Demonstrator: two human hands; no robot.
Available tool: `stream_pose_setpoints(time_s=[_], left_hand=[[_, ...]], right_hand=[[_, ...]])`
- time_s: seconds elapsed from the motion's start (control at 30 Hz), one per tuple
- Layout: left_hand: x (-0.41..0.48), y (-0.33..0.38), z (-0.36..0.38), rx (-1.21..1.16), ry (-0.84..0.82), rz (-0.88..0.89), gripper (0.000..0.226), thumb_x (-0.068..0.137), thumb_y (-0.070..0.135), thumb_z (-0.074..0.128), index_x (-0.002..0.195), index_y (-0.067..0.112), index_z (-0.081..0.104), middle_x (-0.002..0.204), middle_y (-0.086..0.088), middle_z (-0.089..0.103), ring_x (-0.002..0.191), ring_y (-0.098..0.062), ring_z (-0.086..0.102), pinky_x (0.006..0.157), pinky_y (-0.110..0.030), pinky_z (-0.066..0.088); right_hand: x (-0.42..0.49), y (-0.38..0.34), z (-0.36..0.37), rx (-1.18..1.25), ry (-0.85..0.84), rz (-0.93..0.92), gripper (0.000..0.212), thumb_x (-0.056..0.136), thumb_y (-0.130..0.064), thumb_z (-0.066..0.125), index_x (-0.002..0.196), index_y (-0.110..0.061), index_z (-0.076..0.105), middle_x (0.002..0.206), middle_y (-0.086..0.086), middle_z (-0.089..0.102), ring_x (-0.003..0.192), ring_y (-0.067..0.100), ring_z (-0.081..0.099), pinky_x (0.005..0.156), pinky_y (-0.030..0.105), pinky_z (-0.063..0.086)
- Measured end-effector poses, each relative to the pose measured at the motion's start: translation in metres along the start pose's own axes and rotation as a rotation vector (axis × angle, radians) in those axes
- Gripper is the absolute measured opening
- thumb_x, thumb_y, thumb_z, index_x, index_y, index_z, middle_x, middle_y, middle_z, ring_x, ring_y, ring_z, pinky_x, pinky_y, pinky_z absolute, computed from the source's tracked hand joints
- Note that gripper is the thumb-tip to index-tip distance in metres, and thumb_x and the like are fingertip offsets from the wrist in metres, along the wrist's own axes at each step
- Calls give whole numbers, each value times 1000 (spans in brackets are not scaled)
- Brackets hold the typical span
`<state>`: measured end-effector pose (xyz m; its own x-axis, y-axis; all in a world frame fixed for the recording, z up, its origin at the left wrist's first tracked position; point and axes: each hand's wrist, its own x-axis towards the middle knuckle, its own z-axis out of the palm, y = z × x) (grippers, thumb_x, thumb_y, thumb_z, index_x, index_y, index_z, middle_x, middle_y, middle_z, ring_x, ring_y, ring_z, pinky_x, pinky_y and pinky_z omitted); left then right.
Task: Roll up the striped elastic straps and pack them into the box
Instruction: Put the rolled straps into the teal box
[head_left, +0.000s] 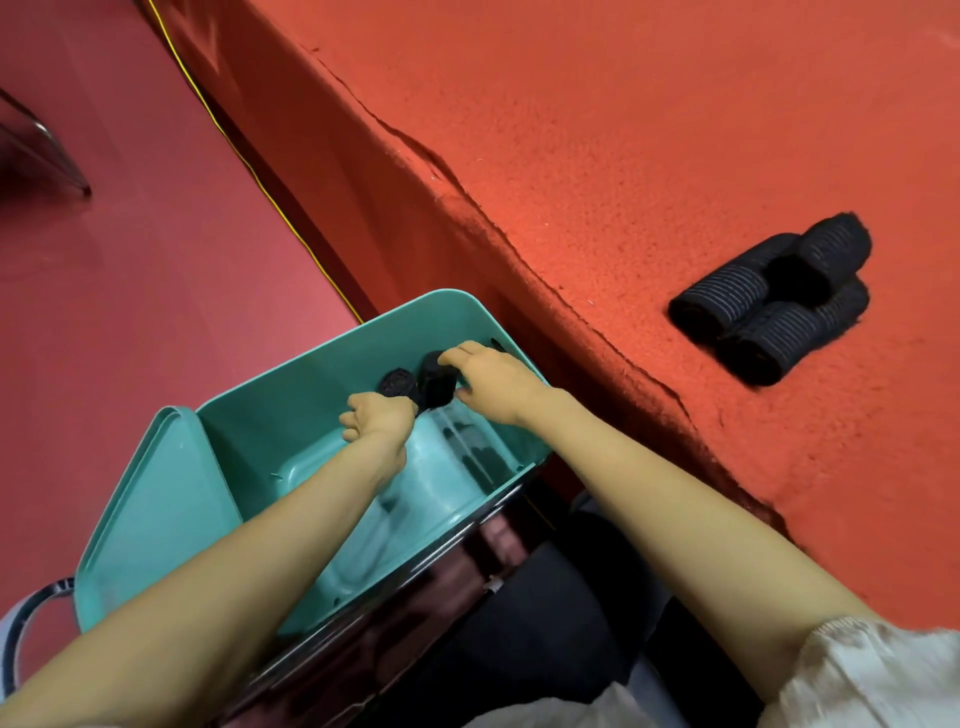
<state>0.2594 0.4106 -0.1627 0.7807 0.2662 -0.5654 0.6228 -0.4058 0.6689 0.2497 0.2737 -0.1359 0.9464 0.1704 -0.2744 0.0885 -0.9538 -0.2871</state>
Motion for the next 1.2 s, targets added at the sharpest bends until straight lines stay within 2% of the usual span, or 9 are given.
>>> stream_pose_setpoints(time_s=[0.1,0.2,0.3,0.4,0.53,0.63,0.87,1.07,1.2], left_hand=[[-38,7,-7,42,-97,297,45,86,12,62,127,13,43,129,-10,32,119,-25,30,90,-26,28],[-70,18,-14,119,-117,706,34,85,11,62,117,18,53,116,2,37,112,-15,32,92,-22,27],[-104,39,-7,138,-191,1038,28,85,7,61,110,18,56,111,7,43,105,-7,32,89,-8,23],[-136,59,20,152,-286,1236,24,84,5,62,104,17,59,108,5,48,104,-9,38,89,-1,21],[-162,79,69,242,-419,1358,25,82,7,63,106,14,59,114,-3,50,109,-18,42,92,-13,22],[-168,100,101,303,-419,1371,29,85,13,63,113,9,57,119,-10,50,114,-28,42,94,-18,23],[-157,148,142,397,-423,1163,29,94,18,50,120,5,52,126,-17,50,120,-32,42,102,-33,28],[-147,161,146,316,-528,927,27,91,23,57,115,10,53,114,-7,59,106,-23,55,84,-28,38],[-145,163,141,287,-595,846,36,88,26,63,119,14,51,107,-2,58,97,-18,56,81,-26,40]], right_hand=[[-45,8,-18,20,189,-86,45,89,-12,55,134,-12,49,129,7,53,117,27,50,95,39,43],[-100,22,-33,42,425,-121,41,85,-9,61,126,-7,57,121,10,60,112,29,54,97,38,43],[-156,44,-44,60,625,-27,36,86,-14,59,121,-8,60,116,8,62,110,22,52,98,27,36],[-202,71,-49,69,720,143,34,89,-18,57,120,-8,60,116,8,61,111,22,52,100,22,32],[-246,109,-46,92,764,363,33,88,-15,59,121,-9,59,118,9,61,110,29,55,99,25,32],[-260,129,-46,118,795,505,33,89,-16,61,120,-7,58,117,12,61,110,31,55,98,29,34],[-238,139,-62,310,699,705,49,94,-41,54,132,-12,47,123,11,60,116,30,53,99,42,40],[-209,130,-72,553,782,778,46,95,-44,49,130,-14,44,109,3,65,110,28,56,93,42,43],[-199,124,-71,615,861,817,48,93,-42,53,130,-13,41,91,-4,59,104,27,58,84,37,44]])
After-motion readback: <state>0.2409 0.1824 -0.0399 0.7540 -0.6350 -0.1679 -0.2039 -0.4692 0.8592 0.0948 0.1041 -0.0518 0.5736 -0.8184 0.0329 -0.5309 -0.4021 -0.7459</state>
